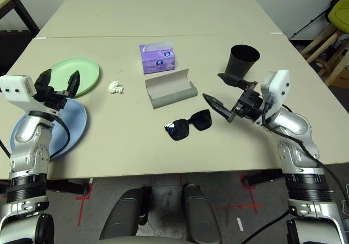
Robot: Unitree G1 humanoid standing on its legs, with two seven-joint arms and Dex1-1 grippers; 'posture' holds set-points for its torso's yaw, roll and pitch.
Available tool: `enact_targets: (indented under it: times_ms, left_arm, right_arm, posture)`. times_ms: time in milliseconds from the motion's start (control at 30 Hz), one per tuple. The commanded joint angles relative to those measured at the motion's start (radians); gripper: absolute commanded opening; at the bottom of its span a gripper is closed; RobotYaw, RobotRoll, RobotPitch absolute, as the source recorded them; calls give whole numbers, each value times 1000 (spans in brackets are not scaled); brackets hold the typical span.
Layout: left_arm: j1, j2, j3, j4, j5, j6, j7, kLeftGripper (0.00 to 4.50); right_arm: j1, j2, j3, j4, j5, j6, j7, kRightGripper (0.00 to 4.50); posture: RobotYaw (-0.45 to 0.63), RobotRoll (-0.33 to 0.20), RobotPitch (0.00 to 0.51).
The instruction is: Organize and tidy the items on the table.
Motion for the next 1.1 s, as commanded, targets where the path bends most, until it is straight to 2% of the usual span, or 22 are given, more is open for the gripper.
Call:
enact_targets:
  times_ms: [33, 300, 600, 767, 1100]
  left_arm:
    - [15, 8, 5, 2, -12, 15, -13, 4500]
    - [27, 18, 11, -12, -14, 30, -28, 4500]
    - [43, 35, 14, -32, -27, 53, -53, 4500]
    - [55, 57, 17, -47, -45, 74, -82, 4500]
    - [85, 127, 45, -65, -93, 111, -164, 4500]
  right_arm:
    - [-11, -10, 5, 47, 19, -9, 66, 4468]
    - [-40, -16, 17, 93, 37, 36, 158, 4468]
    - [-45, -49, 76, 144, -48, -152, 328, 4468]
    - [-81, -44, 64, 188, -42, -144, 313, 4468]
    - [-78, -30, 71, 178, -39, -137, 290, 4468]
  posture:
    - [84, 0, 143]
    - [95, 0, 146]
    - [106, 0, 151]
    - [115, 0, 152]
    - [126, 0, 155]
